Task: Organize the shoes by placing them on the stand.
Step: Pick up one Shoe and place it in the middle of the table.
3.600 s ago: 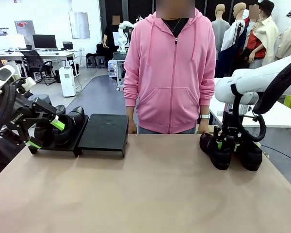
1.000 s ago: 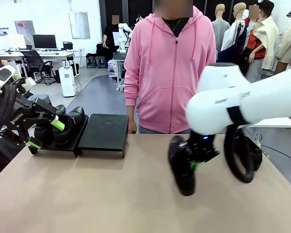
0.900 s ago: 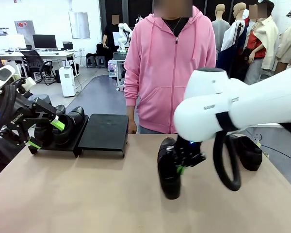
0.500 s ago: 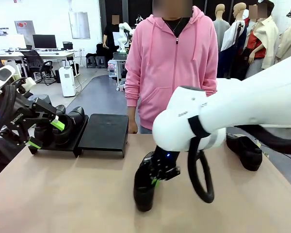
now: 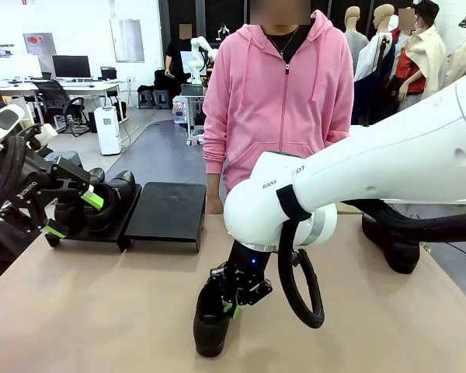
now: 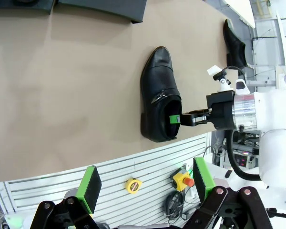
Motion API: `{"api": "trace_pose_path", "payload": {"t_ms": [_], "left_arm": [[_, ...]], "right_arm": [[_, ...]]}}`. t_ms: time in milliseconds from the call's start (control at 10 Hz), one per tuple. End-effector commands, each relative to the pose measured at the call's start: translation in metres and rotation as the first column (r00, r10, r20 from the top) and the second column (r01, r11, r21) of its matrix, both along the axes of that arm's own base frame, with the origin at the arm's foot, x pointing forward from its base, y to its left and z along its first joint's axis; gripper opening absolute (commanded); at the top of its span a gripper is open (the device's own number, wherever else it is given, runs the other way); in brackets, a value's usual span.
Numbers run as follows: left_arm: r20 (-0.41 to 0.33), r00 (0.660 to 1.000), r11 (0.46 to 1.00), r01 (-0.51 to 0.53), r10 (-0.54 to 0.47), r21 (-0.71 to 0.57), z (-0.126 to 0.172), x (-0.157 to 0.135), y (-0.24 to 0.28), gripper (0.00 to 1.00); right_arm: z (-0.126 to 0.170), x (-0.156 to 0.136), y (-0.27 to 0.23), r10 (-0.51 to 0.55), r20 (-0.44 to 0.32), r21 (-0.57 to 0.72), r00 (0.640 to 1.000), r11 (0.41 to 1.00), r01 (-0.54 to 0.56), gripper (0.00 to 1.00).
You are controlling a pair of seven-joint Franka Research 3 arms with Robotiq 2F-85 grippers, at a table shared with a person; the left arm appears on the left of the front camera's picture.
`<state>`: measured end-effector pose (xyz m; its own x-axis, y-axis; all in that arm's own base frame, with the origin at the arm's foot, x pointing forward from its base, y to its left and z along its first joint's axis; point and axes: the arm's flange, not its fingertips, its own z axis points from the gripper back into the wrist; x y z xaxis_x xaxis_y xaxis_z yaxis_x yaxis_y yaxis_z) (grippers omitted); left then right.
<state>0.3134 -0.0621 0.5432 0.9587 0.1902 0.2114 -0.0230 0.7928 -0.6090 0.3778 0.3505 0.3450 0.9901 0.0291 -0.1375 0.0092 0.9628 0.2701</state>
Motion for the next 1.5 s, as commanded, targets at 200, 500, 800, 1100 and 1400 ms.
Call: {"api": "trace_pose_path", "payload": {"t_ms": [200, 500, 800, 1100, 1400], "left_arm": [[-0.003, 1.0, 1.0, -0.002, 0.002, 0.0, 0.0, -0.002, 0.001, 1.0], [-0.003, 1.0, 1.0, -0.002, 0.002, 0.0, 0.0, -0.002, 0.001, 1.0], [-0.003, 1.0, 1.0, -0.002, 0.002, 0.0, 0.0, -0.002, 0.001, 1.0], [-0.003, 1.0, 1.0, -0.002, 0.002, 0.0, 0.0, -0.002, 0.001, 1.0], [-0.003, 1.0, 1.0, -0.002, 0.002, 0.0, 0.0, -0.002, 0.001, 1.0]], "right_arm": [[0.006, 0.001, -0.015, 0.009, -0.015, 0.012, 1.0, 1.0, -0.009, 1.0], [0.083, -0.004, -0.105, -0.065, 0.114, 0.011, 0.991, 0.998, 0.064, 1.0], [0.169, -0.043, -0.266, -0.115, 0.028, 0.252, 0.993, 0.962, 0.105, 1.0], [0.168, -0.062, -0.389, -0.162, 0.0, 0.387, 0.987, 0.91, 0.15, 1.0], [0.139, -0.07, -0.444, -0.156, 0.09, 0.517, 0.984, 0.852, 0.088, 1.0]]}}
